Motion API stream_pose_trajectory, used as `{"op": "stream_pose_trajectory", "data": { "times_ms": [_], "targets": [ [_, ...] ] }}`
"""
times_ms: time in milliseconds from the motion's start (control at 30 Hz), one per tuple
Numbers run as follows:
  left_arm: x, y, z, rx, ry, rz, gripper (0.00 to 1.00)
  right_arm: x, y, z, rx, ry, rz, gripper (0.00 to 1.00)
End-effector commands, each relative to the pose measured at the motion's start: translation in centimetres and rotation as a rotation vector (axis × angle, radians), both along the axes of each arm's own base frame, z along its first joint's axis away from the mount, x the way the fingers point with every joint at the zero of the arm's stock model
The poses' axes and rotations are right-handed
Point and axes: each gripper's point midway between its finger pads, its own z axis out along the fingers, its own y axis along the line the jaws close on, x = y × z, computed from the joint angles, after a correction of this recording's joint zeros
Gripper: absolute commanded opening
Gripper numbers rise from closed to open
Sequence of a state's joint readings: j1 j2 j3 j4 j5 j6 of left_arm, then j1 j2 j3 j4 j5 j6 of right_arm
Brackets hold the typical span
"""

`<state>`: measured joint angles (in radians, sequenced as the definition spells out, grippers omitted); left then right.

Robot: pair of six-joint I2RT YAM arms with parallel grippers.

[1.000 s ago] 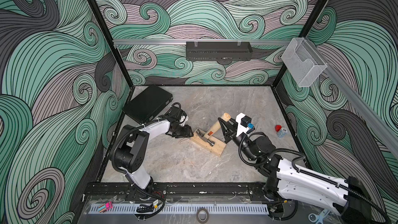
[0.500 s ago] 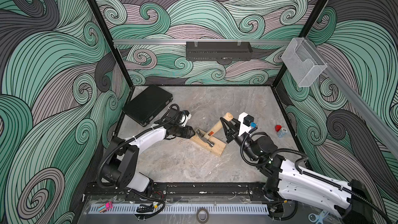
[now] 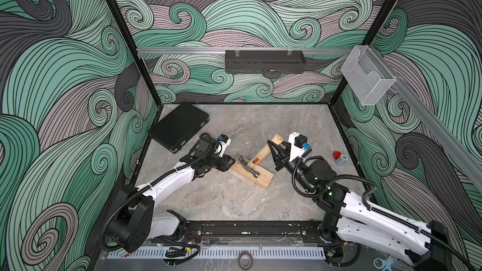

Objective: Use a claw hammer to pull out a nail
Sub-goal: Remove the nail from the mounting plate, then pick up the nail with the hammer.

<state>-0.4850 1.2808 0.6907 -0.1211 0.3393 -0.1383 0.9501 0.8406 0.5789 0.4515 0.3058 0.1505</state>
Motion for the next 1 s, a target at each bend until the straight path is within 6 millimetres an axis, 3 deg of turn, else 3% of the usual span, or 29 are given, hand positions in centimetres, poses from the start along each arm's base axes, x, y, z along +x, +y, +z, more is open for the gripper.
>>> {"op": "stream_pose_trajectory", "data": {
  "times_ms": [0, 233, 633, 967],
  "targets": [
    [0.1, -0.5, 0.8, 0.016, -0.079, -0.043, 0.44, -0.2, 0.4, 1.1, 0.024, 0.021, 0.03, 0.0],
    [0.3, 0.3, 1.3, 0.038, -0.12, 0.025, 0.43, -0.4, 0.9, 3.6, 0.042, -0.004, 0.056, 0.0],
    [-1.1, 1.0, 2.4, -0.009, -0.203, 0.056, 0.43, -0.4, 1.7, 8.2, 0.078, -0.077, 0.086, 0.0],
    [-2.8, 0.0, 2.8, 0.015, -0.319, -0.032, 0.43, -0.5, 1.2, 11.0, 0.115, -0.102, 0.094, 0.0]
  ]
}}
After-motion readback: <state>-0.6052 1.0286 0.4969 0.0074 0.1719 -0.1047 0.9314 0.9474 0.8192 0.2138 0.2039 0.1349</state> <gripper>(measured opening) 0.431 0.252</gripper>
